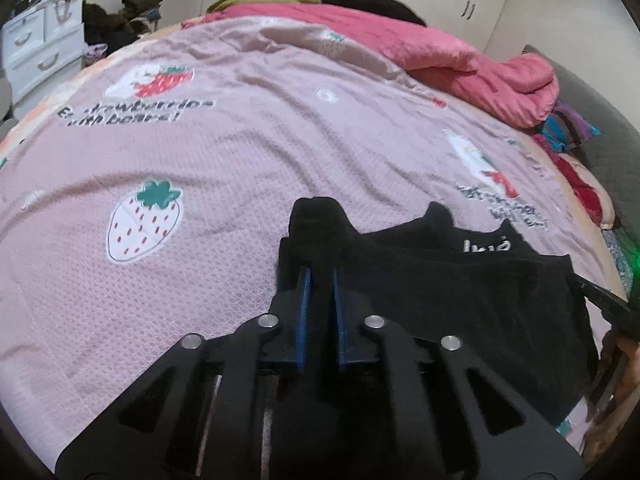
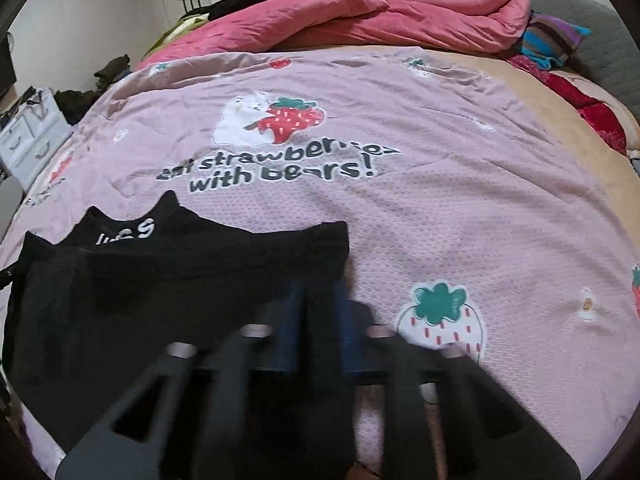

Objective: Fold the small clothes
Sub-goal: 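Pinch the folded edge with both grippers to straighten it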

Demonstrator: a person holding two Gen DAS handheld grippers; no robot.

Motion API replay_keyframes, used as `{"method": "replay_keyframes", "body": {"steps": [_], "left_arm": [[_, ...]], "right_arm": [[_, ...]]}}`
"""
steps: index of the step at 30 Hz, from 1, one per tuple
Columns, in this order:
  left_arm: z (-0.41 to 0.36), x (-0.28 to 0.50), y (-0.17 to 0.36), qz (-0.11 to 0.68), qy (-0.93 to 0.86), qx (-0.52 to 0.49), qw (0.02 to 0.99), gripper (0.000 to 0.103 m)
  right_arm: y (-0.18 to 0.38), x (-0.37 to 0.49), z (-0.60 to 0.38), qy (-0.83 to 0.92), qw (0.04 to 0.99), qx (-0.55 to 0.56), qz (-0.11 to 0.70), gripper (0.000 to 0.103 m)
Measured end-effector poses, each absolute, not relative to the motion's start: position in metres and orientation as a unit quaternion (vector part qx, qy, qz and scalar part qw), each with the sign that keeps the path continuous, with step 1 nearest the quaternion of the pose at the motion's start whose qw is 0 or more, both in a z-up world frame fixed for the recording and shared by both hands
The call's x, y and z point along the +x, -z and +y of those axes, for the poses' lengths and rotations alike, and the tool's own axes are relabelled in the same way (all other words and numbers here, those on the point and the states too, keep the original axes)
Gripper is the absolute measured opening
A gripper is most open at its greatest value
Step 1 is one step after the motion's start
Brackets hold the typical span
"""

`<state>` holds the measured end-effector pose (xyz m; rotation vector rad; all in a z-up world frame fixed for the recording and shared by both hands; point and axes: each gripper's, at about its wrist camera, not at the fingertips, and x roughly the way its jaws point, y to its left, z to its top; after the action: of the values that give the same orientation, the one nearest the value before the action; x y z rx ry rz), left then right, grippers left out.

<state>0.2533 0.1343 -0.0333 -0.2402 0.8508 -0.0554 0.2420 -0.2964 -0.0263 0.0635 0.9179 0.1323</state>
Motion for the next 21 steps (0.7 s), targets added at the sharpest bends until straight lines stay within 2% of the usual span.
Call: {"method": "replay_keyframes", "body": {"steps": [8, 21], "left_arm": [[0.149, 0.237, -0.005, 0.355, 0.024, -0.116, 0.927, 0.004], [0.153, 0.248, 0.026, 0.384, 0.001, -0.116, 0.916, 0.004]], "right_arm": [[-0.013, 0.241, -0.312, -0.071, 0.915, 0.091, 0.388, 0.007], [0.01, 0.257, -0.309, -0.046, 0.909, 0.093, 0.403, 0.007]]}}
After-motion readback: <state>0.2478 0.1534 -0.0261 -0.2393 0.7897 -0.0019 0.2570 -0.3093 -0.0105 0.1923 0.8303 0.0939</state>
